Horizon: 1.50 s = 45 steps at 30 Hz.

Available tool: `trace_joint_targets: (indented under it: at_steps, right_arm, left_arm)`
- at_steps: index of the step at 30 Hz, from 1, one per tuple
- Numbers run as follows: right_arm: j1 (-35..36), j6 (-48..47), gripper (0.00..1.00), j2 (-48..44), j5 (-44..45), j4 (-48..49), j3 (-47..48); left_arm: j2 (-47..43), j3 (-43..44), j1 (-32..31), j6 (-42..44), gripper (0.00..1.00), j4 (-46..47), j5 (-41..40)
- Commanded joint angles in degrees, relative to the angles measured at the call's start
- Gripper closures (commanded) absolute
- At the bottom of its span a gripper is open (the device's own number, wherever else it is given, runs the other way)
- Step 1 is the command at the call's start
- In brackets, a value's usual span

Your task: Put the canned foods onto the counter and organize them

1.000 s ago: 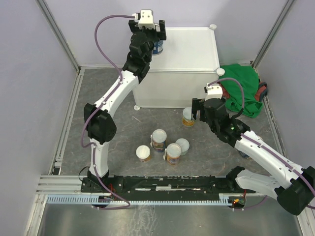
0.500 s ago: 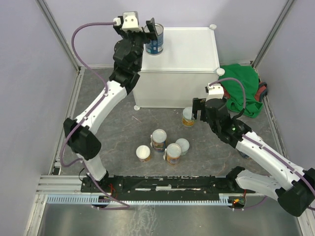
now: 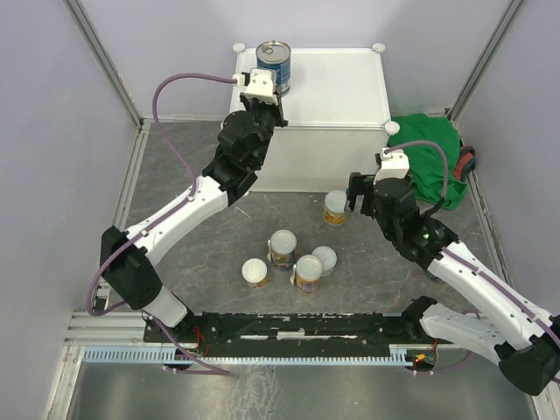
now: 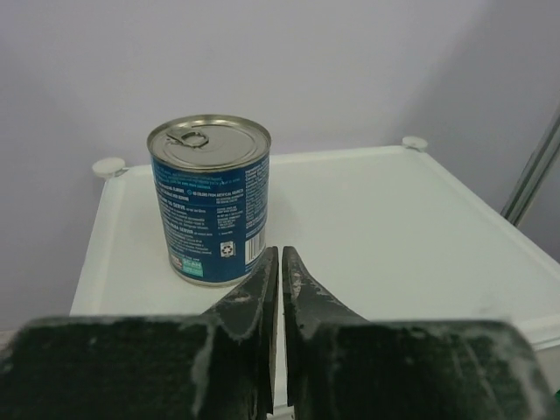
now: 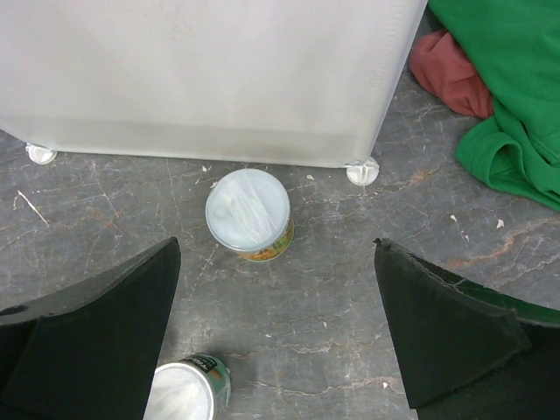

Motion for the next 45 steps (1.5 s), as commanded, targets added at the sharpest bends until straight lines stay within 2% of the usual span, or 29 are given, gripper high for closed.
trace_joint_targets:
  at_steps: [1, 7, 19, 31, 45]
  right_arm:
    - [0.2, 1.0, 0.00, -1.9, 1.6, 0.8, 1.1]
    - [0.1, 0.6, 0.00, -2.0, 2.0, 0.5, 0.9]
    - [0.1, -1.4, 0.01, -0.5, 2.1, 1.0, 1.9]
    - [0.1, -2.1, 0.01, 1.2, 1.6, 2.0, 2.5]
    - [0.1, -1.9, 0.01, 1.0, 1.6, 1.9, 2.1]
  left_arm:
    - [3.6, 3.7, 0.5, 0.4, 0.90, -1.5, -0.9]
    - [10.0, 12.2, 3.1, -3.7, 0.93, -6.5, 2.4]
    - [19.6, 23.9, 7.4, -7.7, 0.93, -9.8, 4.9]
    - [21.6, 25.2, 9.7, -10.5, 0.93, -9.8, 6.3]
    - [23.8, 28.4, 14.2, -13.7, 0.93, -10.0, 12.4]
